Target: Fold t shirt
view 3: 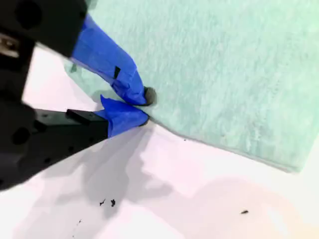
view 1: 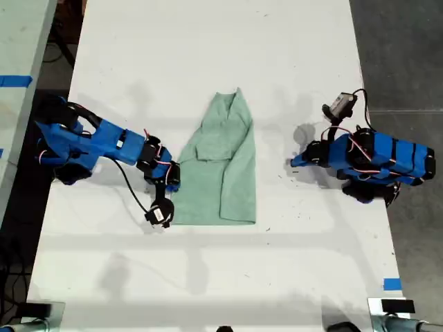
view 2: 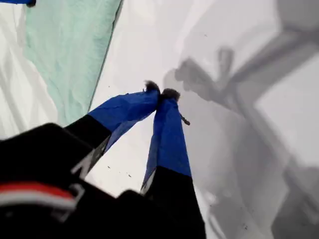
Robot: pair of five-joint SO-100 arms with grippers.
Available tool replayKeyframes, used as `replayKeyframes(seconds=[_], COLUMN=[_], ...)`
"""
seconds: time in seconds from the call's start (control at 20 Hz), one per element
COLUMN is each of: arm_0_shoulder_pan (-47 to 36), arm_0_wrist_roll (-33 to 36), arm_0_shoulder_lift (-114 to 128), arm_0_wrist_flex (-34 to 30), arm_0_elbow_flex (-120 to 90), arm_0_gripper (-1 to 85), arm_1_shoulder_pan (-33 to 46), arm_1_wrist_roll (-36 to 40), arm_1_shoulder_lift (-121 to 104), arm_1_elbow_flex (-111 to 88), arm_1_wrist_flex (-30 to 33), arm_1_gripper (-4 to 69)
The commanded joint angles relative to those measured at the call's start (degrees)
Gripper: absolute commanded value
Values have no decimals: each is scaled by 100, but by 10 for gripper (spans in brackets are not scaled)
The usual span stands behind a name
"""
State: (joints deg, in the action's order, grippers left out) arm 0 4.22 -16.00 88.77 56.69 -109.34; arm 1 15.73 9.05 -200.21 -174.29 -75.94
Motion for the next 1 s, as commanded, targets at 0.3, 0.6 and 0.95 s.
replayKeyframes(seconds=[0.3,0.6,0.95], arm_0_shoulder_pan=[-132,-756,-817], arm_0_wrist_roll=[466,1538,2021], arm_0_shoulder_lift=[264,-1679,-2408], arm_0_wrist_flex=[2294,1916,-114], arm_0_elbow_flex=[3041,5405,5423], arm_0_gripper=[-2,-2,97], arm_1_shoulder_pan=[26,18,-9], arm_1_wrist_roll=[-62,-53,-26], arm_1_shoulder_lift=[-70,-70,-70], arm_1_elbow_flex=[-220,-220,-211], arm_1_wrist_flex=[-44,-44,-44], arm_1_gripper=[22,22,22])
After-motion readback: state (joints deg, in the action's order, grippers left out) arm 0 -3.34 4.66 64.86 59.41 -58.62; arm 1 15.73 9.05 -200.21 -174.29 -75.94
